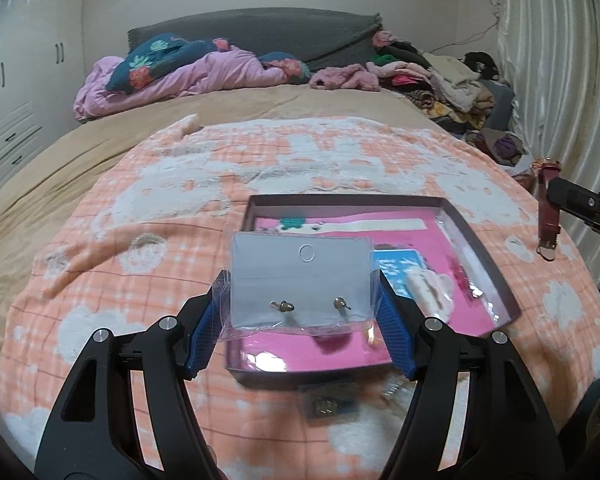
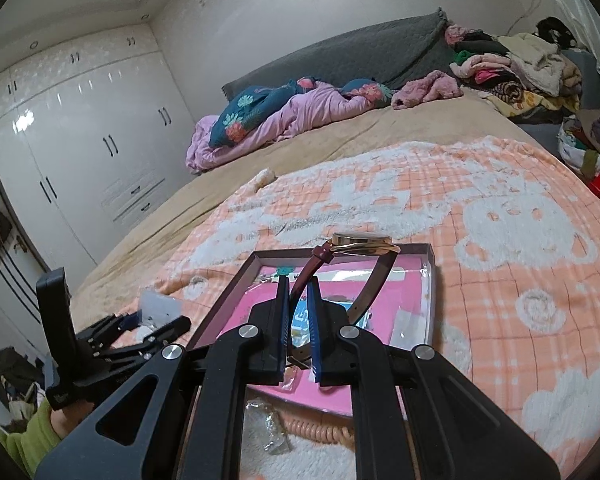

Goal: Organize jewelry
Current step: 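Carry the earring card and watch into the box lid and open both grippers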

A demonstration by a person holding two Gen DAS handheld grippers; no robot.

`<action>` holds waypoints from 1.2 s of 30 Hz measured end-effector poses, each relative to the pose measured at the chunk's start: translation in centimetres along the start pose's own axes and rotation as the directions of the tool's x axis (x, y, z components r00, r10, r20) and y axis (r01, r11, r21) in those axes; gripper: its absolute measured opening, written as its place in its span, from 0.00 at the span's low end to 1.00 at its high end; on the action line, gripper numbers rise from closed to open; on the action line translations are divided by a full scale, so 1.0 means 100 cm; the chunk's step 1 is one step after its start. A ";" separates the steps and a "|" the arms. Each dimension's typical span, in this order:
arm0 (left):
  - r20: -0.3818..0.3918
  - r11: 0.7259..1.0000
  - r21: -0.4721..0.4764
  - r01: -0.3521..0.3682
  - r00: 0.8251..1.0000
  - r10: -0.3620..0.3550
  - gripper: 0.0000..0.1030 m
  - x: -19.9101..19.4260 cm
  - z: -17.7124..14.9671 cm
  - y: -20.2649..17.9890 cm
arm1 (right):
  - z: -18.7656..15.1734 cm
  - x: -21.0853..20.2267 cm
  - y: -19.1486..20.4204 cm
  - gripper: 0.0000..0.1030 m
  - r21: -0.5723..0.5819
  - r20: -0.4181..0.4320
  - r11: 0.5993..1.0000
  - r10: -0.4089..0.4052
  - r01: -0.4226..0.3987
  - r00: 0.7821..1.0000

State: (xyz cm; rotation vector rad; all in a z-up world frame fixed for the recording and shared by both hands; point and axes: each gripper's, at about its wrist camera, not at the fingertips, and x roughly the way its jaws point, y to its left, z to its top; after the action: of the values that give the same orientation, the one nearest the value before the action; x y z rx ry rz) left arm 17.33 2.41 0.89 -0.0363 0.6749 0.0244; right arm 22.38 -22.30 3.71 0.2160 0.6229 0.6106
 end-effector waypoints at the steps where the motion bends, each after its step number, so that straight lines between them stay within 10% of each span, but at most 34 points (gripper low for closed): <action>1: -0.002 1.000 -0.002 -0.008 1.000 0.008 0.59 0.002 0.001 0.003 | 0.001 0.003 0.000 0.08 0.002 -0.001 1.000 0.001 -0.001 1.000; 36: -0.114 0.998 0.001 -0.067 0.991 0.067 0.60 0.060 -0.032 0.008 | -0.047 0.080 -0.025 0.08 -0.003 -0.175 0.997 -0.076 0.077 0.982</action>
State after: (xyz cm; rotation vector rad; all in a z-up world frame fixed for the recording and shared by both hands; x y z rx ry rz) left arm 19.98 3.15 -5.41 -0.0176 0.7905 0.0881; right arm 25.86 -19.51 -4.79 0.1420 0.7985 0.5579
